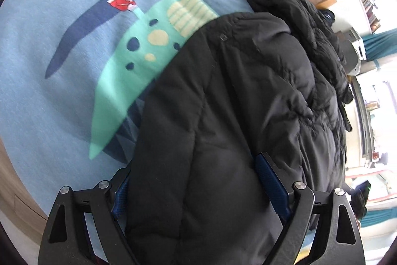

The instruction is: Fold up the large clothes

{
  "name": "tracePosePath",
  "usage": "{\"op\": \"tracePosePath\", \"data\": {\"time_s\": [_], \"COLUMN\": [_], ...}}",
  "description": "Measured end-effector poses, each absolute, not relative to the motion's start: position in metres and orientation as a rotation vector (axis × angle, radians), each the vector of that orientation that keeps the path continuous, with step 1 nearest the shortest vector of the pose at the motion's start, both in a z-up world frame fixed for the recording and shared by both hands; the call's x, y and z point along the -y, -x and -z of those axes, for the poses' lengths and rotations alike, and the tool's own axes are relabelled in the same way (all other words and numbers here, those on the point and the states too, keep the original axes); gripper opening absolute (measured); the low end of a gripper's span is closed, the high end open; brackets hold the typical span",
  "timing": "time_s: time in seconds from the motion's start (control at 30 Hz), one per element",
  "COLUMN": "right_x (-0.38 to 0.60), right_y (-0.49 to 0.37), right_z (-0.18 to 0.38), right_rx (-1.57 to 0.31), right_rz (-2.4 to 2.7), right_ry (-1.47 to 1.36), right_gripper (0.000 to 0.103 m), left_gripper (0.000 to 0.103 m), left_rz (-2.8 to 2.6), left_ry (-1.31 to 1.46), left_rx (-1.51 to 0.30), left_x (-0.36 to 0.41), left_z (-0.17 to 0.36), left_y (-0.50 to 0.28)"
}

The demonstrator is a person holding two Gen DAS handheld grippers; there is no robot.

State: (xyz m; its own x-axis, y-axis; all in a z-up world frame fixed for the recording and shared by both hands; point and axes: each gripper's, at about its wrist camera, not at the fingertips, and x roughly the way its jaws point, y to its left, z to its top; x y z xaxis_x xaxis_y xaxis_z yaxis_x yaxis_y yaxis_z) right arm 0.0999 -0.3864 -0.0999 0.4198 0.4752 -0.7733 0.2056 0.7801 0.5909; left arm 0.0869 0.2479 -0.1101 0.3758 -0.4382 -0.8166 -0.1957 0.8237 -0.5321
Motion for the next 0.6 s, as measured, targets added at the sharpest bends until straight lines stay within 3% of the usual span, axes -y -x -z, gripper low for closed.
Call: {"op": "tracePosePath", "data": {"time_s": [0.6], "right_x": [0.414], "right_y": [-0.077], "right_z": [0.113], "right_rx": [-1.165], "right_rz": [-0.228], "right_ry": [-0.754], "right_gripper": [0.084], "left_gripper": [0.084], "left_rz": [0.181], "left_ry": [0.634], "left_rx": [-1.213], "left_x": [-0.238], "left_z": [0.112], "left_y": [-0.087]}}
